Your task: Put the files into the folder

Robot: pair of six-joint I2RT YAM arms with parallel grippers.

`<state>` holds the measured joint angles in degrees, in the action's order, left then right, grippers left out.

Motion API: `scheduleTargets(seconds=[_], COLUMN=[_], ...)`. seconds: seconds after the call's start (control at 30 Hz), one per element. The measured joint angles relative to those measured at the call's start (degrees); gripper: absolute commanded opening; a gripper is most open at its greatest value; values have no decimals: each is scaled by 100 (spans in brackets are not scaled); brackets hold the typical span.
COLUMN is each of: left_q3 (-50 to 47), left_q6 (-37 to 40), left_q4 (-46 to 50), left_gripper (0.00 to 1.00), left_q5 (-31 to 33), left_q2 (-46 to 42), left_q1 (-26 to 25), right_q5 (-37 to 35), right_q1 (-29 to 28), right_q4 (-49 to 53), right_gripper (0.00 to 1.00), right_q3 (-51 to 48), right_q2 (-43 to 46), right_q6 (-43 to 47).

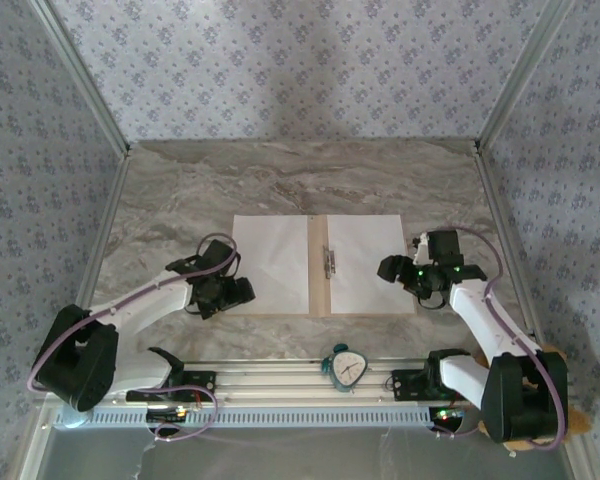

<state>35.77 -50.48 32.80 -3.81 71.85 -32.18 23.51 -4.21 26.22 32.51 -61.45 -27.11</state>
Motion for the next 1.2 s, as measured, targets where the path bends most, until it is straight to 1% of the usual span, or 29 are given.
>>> scheduleTargets(seconds=[0.17, 0.27, 0.53, 0.67, 0.8, 1.0, 1.1, 1.2], left_q3=[0, 0, -146, -236, -385, -487, -557, -636], left_q6=[-20, -63, -177, -221, -282, -358, -378, -389], left_q4=[17, 24, 24, 13, -127, -177, -372, -601], left_gripper=[81, 82, 83, 82, 79, 70, 65, 63], left_q5=[-90, -94, -223, -247, -326, -323, -417, -487], left_q2=[70, 68, 39, -120, -238, -380, -461, -560], left_q1=[-111, -127, -133, -133, -122, -66, -42, -4], right_q5=[61, 109, 142, 142, 144, 144, 142, 142], right_q1=[0, 0, 0, 0, 0, 0, 0, 0], right_q4=[-66, -105, -122, -122, -122, -122, -120, -120], right_gripper=[74, 74, 74, 74, 74, 74, 74, 74], right_q3=[-15, -17, -20, -20, -24, -33, -39, -50], right_q2=[-247, -332, -350, -350, -350, -350, -350, -350], right_q6=[0, 0, 61, 63, 63, 63, 66, 66])
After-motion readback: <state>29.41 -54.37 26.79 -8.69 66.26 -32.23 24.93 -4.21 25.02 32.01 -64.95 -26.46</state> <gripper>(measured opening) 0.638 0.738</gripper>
